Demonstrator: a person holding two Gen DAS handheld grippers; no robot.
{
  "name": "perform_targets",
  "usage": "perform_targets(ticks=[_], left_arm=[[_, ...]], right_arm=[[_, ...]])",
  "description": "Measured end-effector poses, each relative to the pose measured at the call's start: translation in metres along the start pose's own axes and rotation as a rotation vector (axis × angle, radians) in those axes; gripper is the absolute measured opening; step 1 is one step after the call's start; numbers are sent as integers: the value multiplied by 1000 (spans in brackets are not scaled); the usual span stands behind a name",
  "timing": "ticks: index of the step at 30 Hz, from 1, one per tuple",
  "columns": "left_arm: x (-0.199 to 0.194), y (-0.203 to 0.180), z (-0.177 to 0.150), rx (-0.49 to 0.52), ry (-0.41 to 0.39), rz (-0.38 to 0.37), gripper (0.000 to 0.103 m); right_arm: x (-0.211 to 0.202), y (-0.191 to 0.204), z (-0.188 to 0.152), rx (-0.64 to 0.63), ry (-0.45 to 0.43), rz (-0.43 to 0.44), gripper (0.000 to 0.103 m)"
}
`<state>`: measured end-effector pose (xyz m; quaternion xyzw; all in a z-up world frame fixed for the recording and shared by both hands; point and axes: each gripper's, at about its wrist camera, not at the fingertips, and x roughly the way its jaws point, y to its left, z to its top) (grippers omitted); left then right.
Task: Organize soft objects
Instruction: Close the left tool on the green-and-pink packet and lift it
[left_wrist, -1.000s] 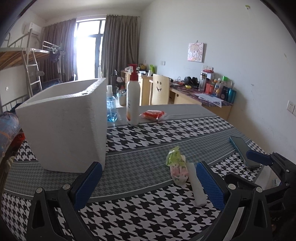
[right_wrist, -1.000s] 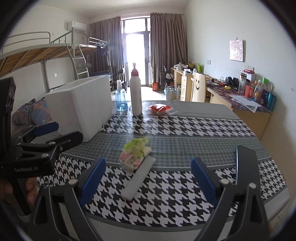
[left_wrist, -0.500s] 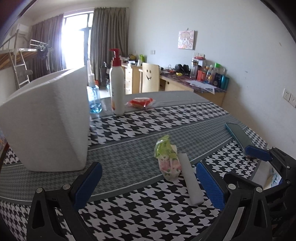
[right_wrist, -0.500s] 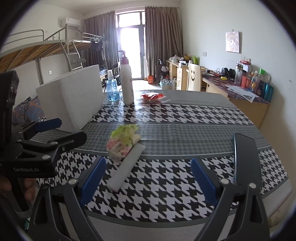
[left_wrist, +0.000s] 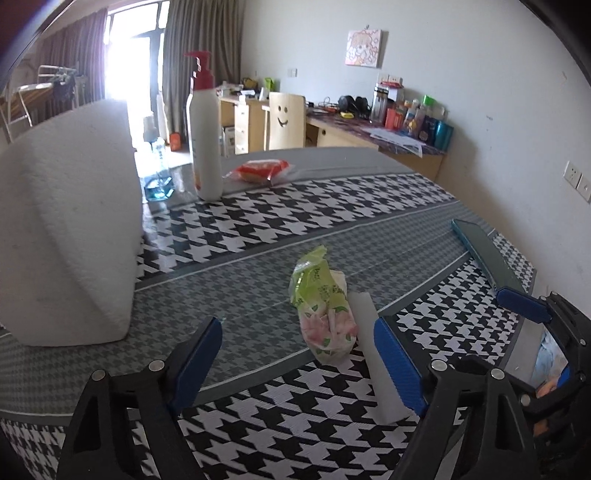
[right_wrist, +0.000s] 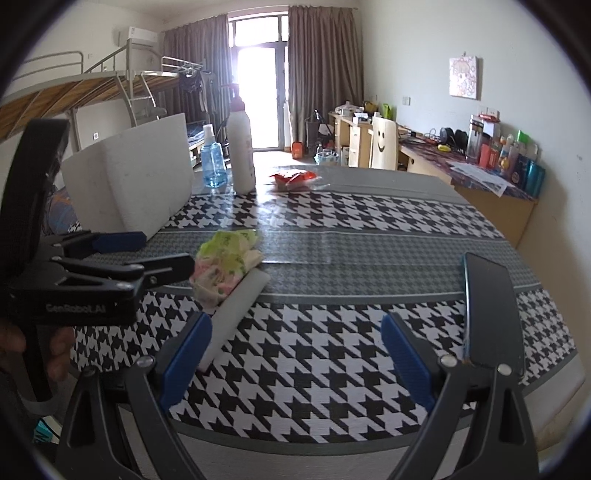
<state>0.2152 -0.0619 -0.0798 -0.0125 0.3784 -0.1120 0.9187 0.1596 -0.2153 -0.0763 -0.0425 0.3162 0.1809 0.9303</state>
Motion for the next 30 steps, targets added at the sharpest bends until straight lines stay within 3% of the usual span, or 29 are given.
perform_targets(ticks=[6,10,18,20,22,30], left_arm=[[9,-3,2,-4,26,-13,79],[19,-3,3,-5,56,-20,62],[29,-9,4,14,76,-50,58],[34,-7,4,9,94,-58,44],[40,-5,5,6,121,-60,37],[42,-5,3,3,103,-83,24]], right_arm=[[3,-3,-3,-4,6,-2,95],[2,-7,-5,12,4,16,95],[3,-7,-10,12,18,27,95],[3,-7,-10,15,21,27,95],[5,-6,-11,18,26,31,95],[8,0,-11,7,36,41,95]])
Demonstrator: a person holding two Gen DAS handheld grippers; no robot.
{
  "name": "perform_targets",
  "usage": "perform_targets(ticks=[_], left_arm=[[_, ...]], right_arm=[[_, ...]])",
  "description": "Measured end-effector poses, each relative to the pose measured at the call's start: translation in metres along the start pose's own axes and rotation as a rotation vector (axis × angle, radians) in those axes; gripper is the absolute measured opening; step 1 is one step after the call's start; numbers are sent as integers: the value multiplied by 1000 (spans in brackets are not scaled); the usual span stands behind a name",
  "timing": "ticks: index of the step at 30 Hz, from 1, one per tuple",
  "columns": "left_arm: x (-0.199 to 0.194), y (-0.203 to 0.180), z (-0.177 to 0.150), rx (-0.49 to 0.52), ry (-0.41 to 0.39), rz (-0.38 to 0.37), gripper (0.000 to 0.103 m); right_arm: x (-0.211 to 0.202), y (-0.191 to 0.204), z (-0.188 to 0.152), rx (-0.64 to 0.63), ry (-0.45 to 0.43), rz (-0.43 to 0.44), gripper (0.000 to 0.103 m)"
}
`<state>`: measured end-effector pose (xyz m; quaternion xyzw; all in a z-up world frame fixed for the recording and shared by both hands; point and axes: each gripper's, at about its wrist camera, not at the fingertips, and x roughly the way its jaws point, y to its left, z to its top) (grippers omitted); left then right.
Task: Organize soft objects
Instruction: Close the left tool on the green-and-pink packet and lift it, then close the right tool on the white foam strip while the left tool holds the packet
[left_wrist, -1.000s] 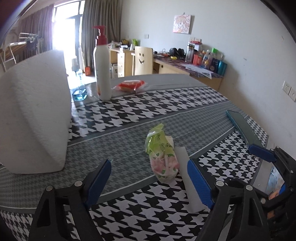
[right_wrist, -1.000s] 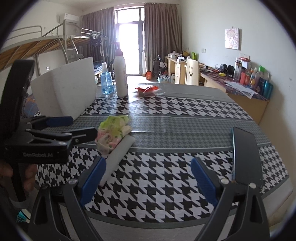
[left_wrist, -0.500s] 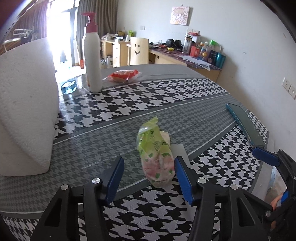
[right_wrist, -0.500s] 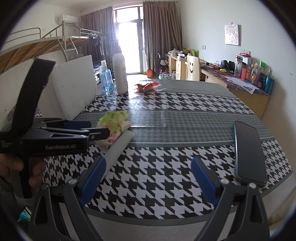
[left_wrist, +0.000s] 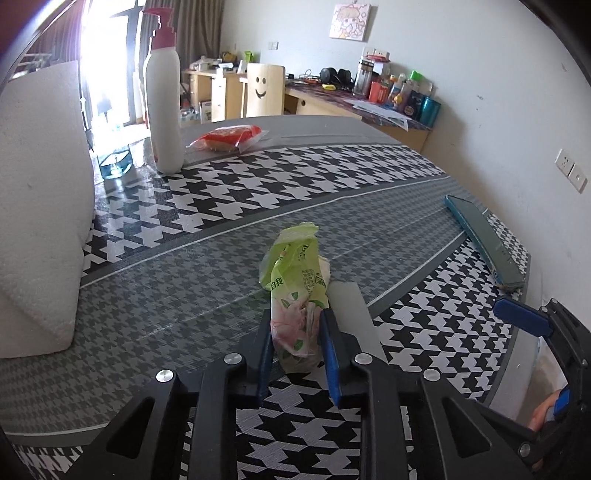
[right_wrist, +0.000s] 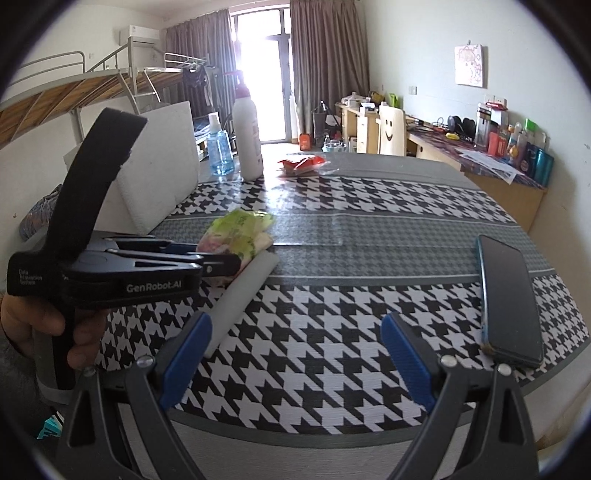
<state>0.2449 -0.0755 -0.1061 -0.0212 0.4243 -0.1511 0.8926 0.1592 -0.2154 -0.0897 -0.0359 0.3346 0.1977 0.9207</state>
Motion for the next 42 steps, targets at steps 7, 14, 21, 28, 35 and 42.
perform_targets(ticks=[7,14,21,28,35,42], left_arm=[[-15,12,-2,-42,-63,15,21],[-28,15,-6,-43,-109,48,21],[-38,21,-7,-68,-147,80,21],[-45,20,-9,-65,-171,92,22],[-51,21,-11,-67,-201,118,22],[-60,26,-11,-85,-225,110,22]], right_arm=[[4,8,3,5,10,-3,95],[16,21,4,-12,41,-19,95],[21,33,7,-3,49,-43,93],[33,38,6,35,101,-56,77],[39,50,6,53,126,-106,65],[39,64,2,47,134,-149,58]])
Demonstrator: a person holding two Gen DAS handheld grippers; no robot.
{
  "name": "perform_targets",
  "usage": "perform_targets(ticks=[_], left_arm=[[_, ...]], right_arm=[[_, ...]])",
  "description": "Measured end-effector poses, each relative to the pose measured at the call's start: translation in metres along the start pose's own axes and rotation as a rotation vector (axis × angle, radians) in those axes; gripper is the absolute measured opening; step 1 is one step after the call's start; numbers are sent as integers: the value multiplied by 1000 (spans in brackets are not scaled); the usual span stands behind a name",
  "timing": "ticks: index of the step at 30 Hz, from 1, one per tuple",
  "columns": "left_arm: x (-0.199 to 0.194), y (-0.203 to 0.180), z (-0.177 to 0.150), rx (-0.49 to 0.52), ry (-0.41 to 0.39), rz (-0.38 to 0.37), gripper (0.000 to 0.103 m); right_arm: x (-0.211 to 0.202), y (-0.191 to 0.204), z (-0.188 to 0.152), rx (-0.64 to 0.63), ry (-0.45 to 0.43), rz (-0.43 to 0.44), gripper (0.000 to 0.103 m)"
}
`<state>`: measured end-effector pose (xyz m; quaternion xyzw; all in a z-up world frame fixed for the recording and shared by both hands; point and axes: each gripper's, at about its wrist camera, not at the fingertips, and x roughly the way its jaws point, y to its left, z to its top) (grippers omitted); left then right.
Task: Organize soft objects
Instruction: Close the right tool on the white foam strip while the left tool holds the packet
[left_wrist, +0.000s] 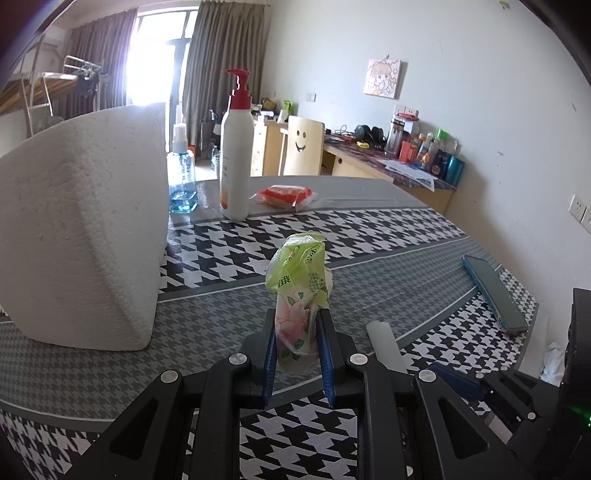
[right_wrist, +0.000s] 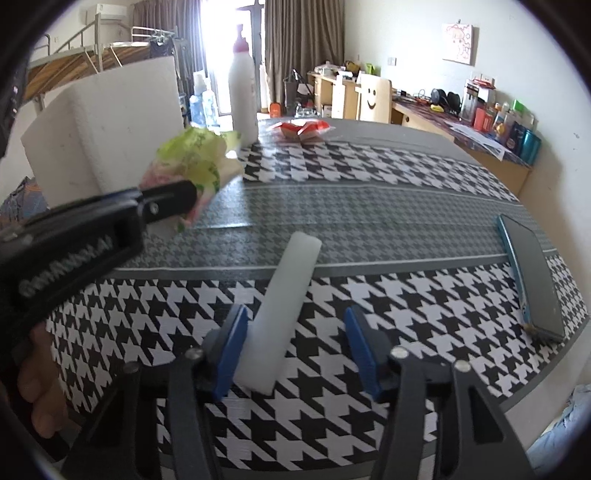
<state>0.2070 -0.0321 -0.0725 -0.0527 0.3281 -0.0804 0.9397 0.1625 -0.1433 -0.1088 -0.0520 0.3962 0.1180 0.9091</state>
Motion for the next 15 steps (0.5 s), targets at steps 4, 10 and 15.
perform_targets(ticks=[4,10,15], left_arm=[[-4,3,-1,-6,-8,-5,22],[-6,2,-3,7,-17,-19,22],[-10,0,-3,14,-32,-18,21]], right_arm=[[-4,5,-1,4,14,-9,46],[-7,11,-3,8,18,18,30],[-7,7,-2,16,21,34,22]])
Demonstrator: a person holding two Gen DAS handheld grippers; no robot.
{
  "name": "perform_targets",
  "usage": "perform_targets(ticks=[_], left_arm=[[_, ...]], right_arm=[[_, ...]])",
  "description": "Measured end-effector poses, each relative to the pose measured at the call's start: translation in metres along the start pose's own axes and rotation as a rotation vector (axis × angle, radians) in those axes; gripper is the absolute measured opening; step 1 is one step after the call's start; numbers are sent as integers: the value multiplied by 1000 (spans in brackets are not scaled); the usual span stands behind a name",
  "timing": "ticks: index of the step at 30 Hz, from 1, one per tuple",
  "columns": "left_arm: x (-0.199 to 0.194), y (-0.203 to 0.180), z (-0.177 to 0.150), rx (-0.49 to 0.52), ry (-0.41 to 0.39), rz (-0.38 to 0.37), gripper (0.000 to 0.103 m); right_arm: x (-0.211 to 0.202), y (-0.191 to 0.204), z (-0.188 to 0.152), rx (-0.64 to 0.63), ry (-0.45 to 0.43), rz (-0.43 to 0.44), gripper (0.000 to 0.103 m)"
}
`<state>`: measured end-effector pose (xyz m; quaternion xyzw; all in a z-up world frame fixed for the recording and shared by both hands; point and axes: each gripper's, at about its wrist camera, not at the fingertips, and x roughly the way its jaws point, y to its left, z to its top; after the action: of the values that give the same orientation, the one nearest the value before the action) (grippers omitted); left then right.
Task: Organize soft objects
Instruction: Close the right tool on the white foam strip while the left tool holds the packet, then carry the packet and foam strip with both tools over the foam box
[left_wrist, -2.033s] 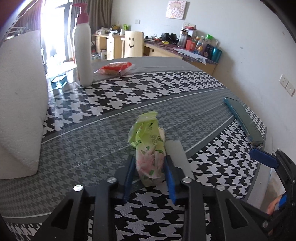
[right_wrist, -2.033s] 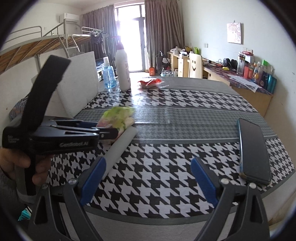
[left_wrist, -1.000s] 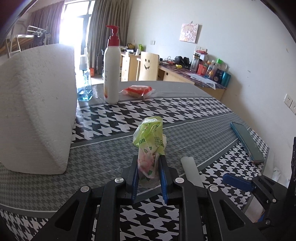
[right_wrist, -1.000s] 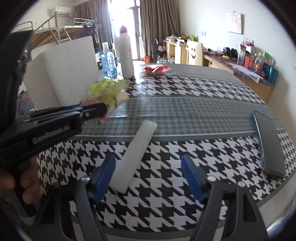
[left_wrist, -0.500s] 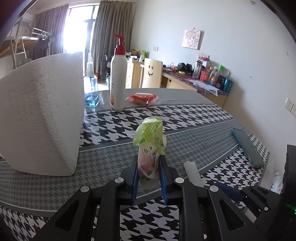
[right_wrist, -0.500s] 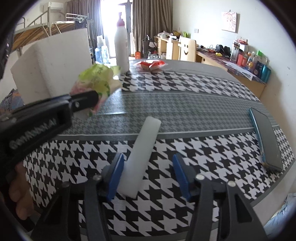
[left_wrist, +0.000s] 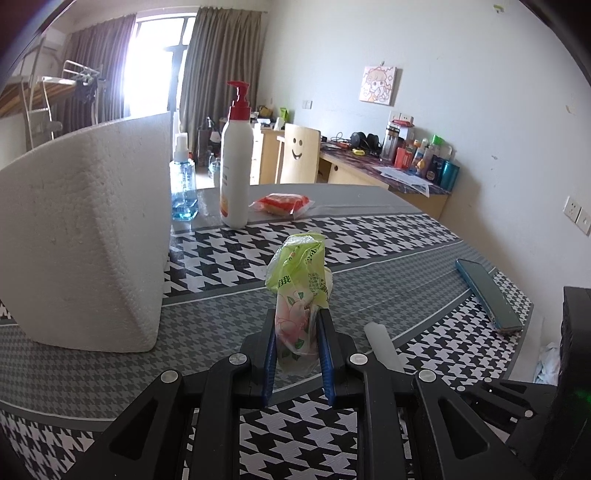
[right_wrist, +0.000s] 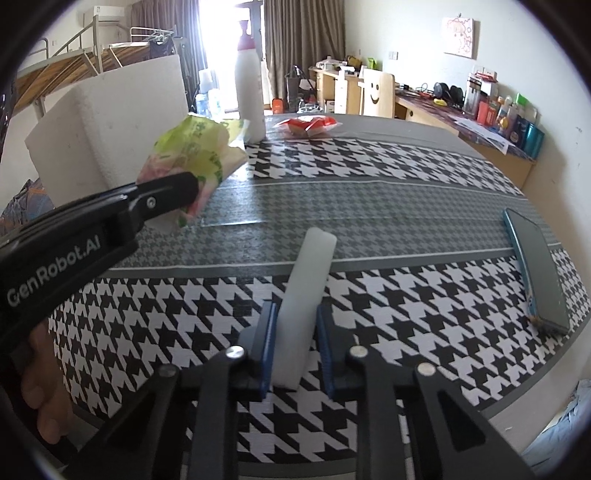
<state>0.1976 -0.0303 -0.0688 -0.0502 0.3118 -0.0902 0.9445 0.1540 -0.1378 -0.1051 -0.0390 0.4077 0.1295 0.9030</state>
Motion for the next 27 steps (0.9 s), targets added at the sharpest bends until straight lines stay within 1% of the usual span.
perform_targets(ticks=[3,4,7,13,18,27], left_arm=[[-3,-3,0,10,-7,-4,21],[-3,-3,1,14,-8,-2,21],[-7,-5,2,19,-14,-10,21],[-17,-10,4,42,-31,-9,21],[-23,-14,5,60,-35,-5,21],[-35,-15,5,72,-46,8,21]], right_arm=[[-3,-6,0,24,-8,28,15],[-3,-8,1,28,-7,39,14],[-5,-9,3,25,-14,28,14],[-17,-13,7,23,-58,17,14],[-24,-18,10,30,-77,37,14],[-32,-19,14,14,-112,47,14]])
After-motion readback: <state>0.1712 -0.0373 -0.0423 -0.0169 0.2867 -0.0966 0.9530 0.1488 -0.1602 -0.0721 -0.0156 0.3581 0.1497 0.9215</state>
